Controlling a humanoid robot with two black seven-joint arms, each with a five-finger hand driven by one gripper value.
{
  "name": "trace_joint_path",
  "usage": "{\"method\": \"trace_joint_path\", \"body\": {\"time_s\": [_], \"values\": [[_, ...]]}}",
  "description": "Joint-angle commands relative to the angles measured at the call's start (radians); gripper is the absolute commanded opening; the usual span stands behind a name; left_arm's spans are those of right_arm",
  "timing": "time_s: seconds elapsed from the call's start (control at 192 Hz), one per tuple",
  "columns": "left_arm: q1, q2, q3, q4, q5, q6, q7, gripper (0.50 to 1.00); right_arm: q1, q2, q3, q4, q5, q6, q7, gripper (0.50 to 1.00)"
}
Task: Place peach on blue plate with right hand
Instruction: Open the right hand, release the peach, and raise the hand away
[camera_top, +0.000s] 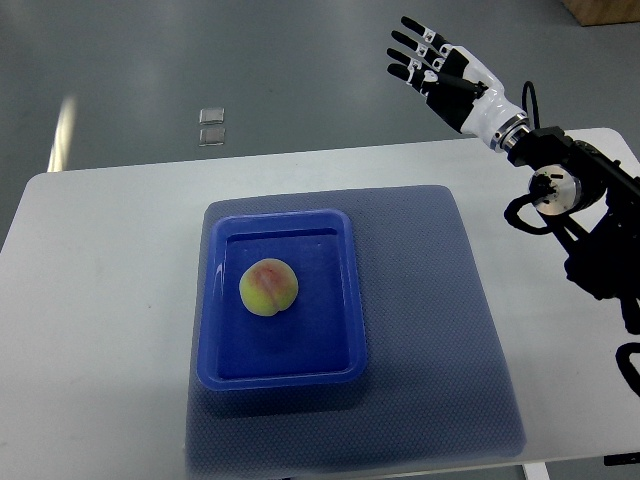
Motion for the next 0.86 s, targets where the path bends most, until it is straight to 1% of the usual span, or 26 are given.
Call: {"method": "trace_joint_path", "body": {"time_s": [0.0, 0.068, 0.167, 0.428, 0.569, 0.736, 0.851], "values": [[0.0, 0.0, 0.0, -0.001, -0.001, 0.0, 0.001, 1.0, -0.035, 0.032, 0.056, -0.076, 0.114, 0.001, 0.044, 0.93], [0.0, 0.0, 0.0, -0.001, -0.001, 0.0, 0.001, 1.0, -0.036, 0.041, 0.06, -0.152, 0.182, 0.006, 0.076, 0.93], [0.0, 0.0, 0.0, 0.001, -0.001, -0.001, 0.001, 1.0, -0.035, 0.043, 0.06, -0.218, 0.247, 0.015, 0.087, 0.93], [0.0, 0.0, 0.001, -0.001, 0.0, 0.0, 0.002, 1.0, -0.038, 0.044, 0.057, -0.22, 0.284, 0.02, 0.087, 0.93], [0.0, 0.0, 0.001, 0.001, -0.001, 0.0, 0.002, 1.0, -0.036, 0.072, 0.051, -0.22, 0.282, 0.02, 0.087, 0.93], [0.0, 0.0, 0.001, -0.001, -0.001, -0.001, 0.002, 1.0, -0.038, 0.075, 0.043, -0.22, 0.279, 0.021, 0.087, 0.93], [0.0, 0.0, 0.001, -0.001, -0.001, 0.0, 0.002, 1.0, -0.038, 0.075, 0.043, -0.22, 0.279, 0.038, 0.087, 0.93]]}}
